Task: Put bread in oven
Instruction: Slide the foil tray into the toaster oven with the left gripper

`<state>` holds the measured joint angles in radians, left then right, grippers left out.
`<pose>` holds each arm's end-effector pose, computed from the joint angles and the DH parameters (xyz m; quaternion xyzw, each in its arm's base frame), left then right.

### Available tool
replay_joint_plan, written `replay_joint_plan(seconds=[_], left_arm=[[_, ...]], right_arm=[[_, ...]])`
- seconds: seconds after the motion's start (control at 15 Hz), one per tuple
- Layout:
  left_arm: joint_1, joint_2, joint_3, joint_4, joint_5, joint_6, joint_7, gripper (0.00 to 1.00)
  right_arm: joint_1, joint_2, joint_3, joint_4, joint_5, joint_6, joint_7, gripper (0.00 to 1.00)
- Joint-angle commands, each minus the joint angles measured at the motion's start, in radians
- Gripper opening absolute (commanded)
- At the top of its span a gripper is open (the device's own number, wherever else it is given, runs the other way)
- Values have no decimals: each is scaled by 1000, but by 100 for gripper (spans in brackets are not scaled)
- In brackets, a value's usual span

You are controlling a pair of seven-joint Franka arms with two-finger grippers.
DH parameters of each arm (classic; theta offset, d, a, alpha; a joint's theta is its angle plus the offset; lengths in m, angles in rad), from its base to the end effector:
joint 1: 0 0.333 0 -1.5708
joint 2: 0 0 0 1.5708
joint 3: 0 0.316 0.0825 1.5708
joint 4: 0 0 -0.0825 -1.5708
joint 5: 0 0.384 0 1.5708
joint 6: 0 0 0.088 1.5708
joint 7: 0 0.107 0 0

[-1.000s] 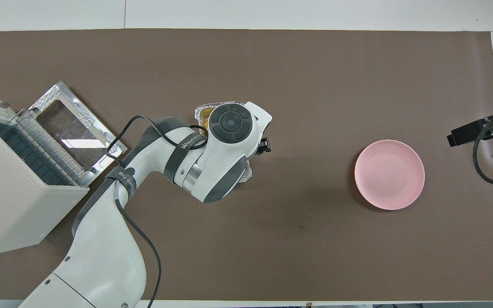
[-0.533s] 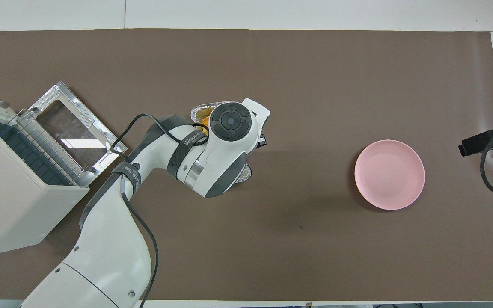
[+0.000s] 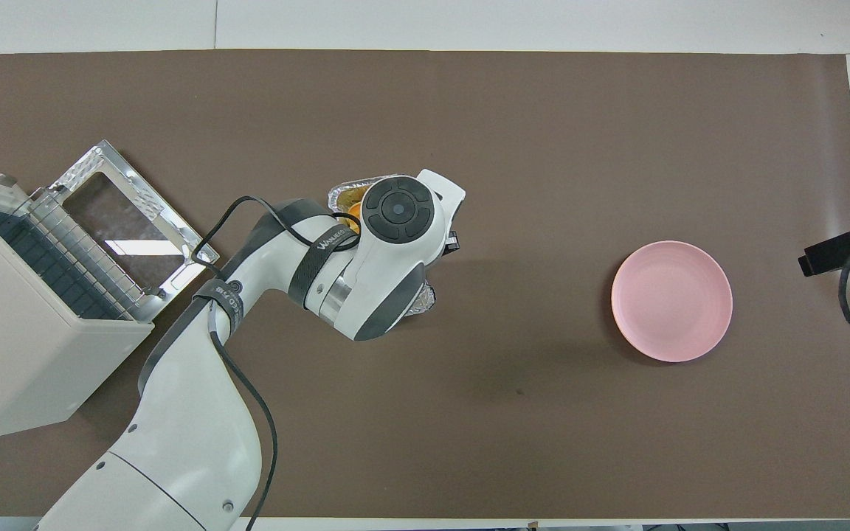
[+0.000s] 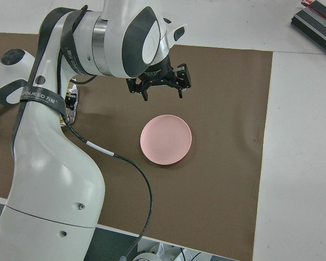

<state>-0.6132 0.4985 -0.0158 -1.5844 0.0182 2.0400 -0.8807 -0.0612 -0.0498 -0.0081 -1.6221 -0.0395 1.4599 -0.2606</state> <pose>0.5529 -0.3993 0.3442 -0.9923 -0.1221 0.0127 0.0178 0.5246 -0.0411 0.6185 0.9938 0.0943 -0.0586 0.0100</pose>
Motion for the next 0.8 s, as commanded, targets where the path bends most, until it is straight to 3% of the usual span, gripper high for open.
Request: replay_joint_plan(seconds=[0.0,0.13,0.4,0.73], left_arm=[[6,2,152,107,9,-157,0,0],[29,0,233,159,5,-223,2,0],[170,0,287,236,-7,-296,0,0],[217,-17,361,195,40,-320,35,0]], right_arm=[[-22,-10,19,1,-8,-7,-8,100],[-26,-18,19,-7,-10,-3,-9,100],[-22,-19,19,-10,-10,-15,-14,100],[-17,-19,17,-10,-10,-15,-12,100]])
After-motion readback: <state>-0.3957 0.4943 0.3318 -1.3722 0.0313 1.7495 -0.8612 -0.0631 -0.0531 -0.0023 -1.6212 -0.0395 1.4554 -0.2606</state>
